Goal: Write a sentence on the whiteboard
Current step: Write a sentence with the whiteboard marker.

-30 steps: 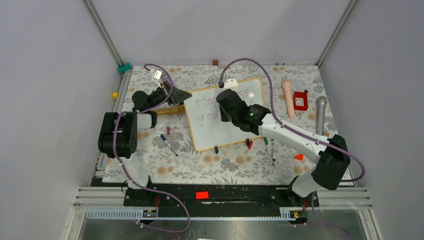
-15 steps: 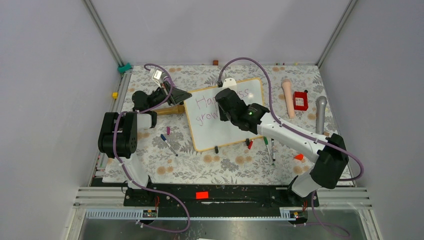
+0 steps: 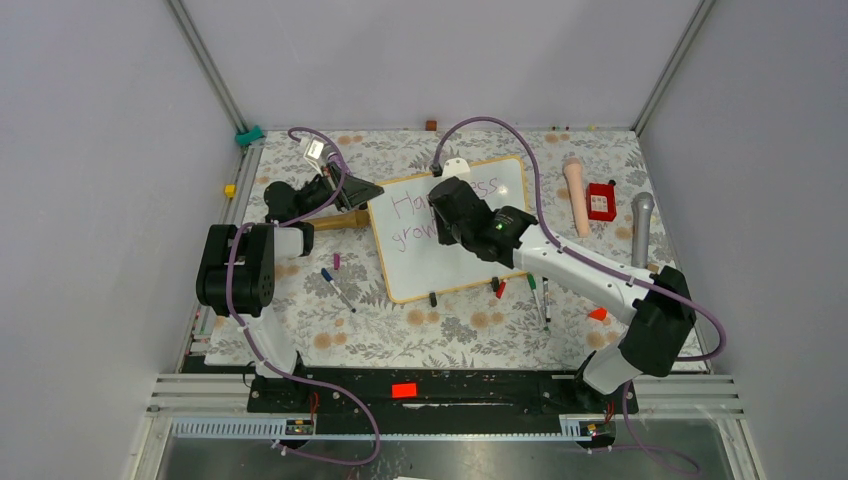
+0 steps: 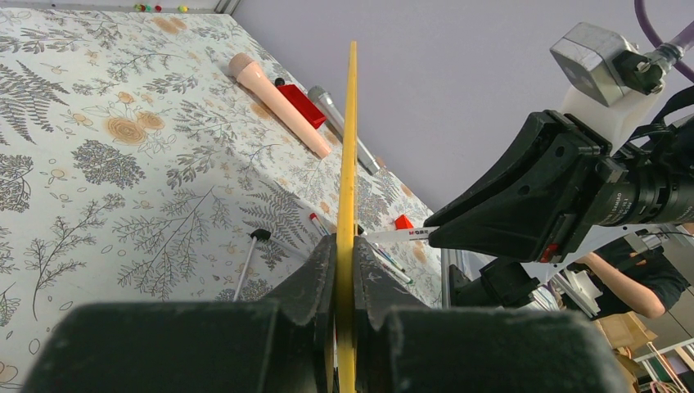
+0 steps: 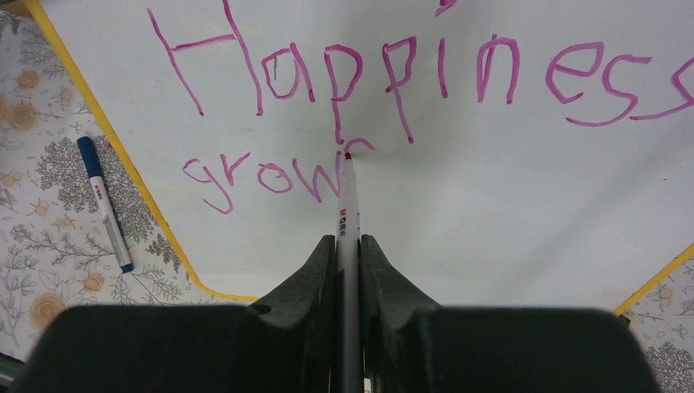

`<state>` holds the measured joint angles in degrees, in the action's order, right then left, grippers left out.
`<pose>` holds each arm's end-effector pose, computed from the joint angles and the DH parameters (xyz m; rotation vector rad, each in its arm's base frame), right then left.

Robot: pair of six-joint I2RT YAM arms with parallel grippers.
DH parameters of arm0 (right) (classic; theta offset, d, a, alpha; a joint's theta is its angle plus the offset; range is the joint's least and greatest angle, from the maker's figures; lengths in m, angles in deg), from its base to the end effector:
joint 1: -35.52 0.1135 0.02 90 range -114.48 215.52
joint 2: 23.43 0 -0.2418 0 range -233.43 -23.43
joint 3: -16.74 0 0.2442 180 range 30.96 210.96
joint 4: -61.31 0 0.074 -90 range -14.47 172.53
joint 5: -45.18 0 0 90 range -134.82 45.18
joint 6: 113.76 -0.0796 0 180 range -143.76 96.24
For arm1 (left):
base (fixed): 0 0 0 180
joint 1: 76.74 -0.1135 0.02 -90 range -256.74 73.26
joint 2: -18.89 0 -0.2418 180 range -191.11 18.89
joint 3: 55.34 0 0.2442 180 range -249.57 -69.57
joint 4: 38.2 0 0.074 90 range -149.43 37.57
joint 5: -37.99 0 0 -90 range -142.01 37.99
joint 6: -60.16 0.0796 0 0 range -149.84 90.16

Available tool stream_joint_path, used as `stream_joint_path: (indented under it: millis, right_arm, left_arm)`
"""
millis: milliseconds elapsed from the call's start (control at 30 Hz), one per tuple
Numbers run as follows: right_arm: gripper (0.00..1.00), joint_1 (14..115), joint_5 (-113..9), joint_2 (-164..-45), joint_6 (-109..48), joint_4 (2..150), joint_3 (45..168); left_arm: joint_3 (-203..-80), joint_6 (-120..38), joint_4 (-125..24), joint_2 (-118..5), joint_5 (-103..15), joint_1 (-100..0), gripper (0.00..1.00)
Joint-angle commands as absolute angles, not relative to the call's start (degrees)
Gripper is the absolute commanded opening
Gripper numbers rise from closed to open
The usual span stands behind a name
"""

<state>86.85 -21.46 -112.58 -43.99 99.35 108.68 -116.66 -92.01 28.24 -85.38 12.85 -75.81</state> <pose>0.2623 0.2773 0.2823 -0.3515 2.1138 0.2877 0.3560 -0.0778 0.2244 0.3717 1.5513 -1.5344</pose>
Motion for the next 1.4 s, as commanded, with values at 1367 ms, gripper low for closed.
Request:
stream_joint_path:
  millis: [1367]
  right_arm:
    - [0.0, 81.19, -21.26, -102.87, -43.6, 98.84, 103.3]
  left_arm:
    - [-116.73, -91.18, 31.74, -83.99, 15.95, -75.0, 0.0]
